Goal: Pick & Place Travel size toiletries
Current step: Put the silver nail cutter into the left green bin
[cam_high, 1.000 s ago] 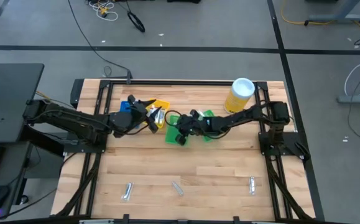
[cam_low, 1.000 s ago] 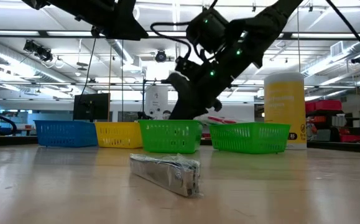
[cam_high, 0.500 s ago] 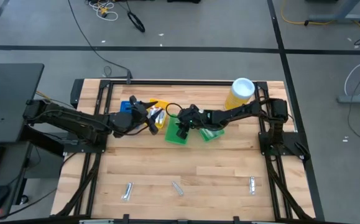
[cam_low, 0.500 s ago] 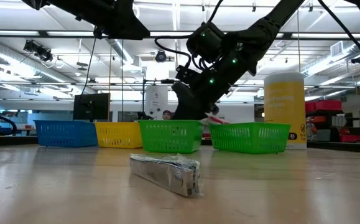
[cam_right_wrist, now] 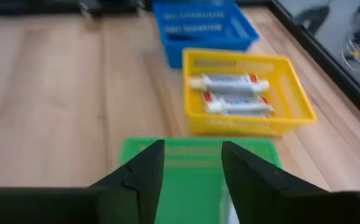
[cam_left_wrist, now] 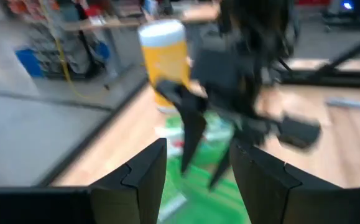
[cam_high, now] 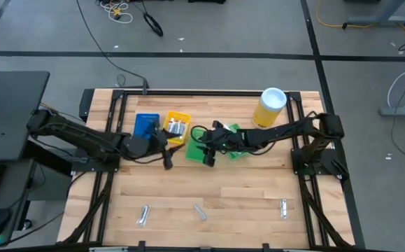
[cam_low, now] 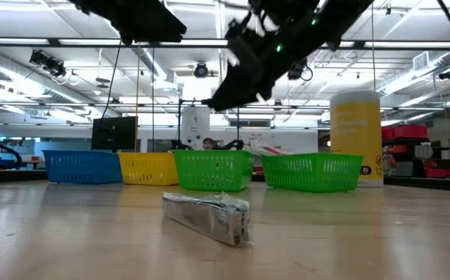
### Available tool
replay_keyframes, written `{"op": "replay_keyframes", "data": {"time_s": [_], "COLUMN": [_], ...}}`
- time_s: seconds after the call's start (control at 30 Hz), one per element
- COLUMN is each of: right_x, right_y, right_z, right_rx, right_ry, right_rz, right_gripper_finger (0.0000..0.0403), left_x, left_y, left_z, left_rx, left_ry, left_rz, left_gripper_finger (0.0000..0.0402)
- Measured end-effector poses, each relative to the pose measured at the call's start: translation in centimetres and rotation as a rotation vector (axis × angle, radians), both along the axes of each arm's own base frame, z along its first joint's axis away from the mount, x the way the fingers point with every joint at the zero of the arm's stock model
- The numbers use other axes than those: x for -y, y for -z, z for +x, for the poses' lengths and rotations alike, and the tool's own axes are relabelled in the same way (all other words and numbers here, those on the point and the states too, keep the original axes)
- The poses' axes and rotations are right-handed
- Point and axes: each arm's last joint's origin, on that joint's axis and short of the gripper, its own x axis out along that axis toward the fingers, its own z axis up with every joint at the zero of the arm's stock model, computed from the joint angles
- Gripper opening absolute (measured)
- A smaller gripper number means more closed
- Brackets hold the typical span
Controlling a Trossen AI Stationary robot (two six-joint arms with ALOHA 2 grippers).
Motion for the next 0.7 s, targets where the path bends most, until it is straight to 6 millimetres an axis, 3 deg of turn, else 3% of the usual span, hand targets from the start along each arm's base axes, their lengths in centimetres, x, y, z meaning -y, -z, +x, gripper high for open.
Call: {"op": "replay_keyframes", "data": {"time_s": [0.2,0.37,0.6,0.7], "right_x": [-1.9,-3.2,-2.9,-2.6], "right_y": [-2.1,-2.5,-2.6,-2.6], "right_z": [-0.9,-0.9,-0.8,-0.7], "right_rx": [0.038,0.056,0.068,0.069], "right_ry": [-0.073,-0.068,-0.044,-0.048], "right_rz": [0.016,-0.112,-0.169,-0.184], "right_gripper_finger": [0.0211,0.0236,0.0239,0.0239], "left_x": [3.1,6.1,9.1,9.9], "left_y": [-1.8,-2.0,0.4,1.3], "left_z": [-0.6,-0.3,1.0,1.6], "left_rx": [-0.225,-0.439,-0.883,-0.947], "left_ry": [0.102,0.082,0.005,-0.099], "left_rz": [-0.203,-0.354,-0.467,-0.611], "left_gripper_finger": [0.0185,0.0185,0.0185,0.0185]}}
